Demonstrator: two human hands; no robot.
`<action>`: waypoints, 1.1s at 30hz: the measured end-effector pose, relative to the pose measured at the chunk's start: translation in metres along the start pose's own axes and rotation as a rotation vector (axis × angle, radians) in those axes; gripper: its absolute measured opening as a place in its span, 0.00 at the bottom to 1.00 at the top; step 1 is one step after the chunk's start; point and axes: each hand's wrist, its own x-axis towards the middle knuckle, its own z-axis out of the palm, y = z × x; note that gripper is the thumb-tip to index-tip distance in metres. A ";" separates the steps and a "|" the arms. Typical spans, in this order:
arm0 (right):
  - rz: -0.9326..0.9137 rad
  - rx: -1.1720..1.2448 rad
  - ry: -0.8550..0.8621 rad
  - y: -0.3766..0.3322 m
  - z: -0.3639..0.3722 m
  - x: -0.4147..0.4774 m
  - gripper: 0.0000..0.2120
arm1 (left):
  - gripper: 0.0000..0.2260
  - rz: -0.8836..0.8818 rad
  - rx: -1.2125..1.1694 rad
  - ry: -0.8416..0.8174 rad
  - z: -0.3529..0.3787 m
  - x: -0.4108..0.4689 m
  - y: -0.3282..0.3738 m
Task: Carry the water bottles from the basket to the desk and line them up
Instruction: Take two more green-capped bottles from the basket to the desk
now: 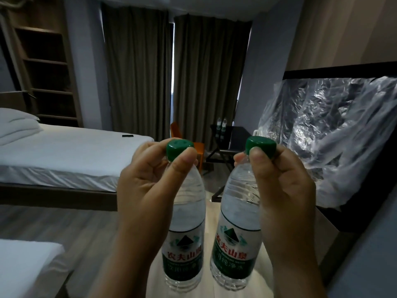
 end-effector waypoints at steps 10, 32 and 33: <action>0.056 0.066 -0.035 0.099 0.055 0.078 0.13 | 0.13 -0.026 0.021 0.038 0.004 0.096 -0.099; 0.055 -0.090 0.072 0.332 0.198 0.259 0.10 | 0.13 -0.072 -0.019 -0.062 -0.009 0.349 -0.343; 0.054 -0.086 0.072 0.347 0.199 0.270 0.10 | 0.13 -0.070 -0.021 -0.057 -0.002 0.360 -0.356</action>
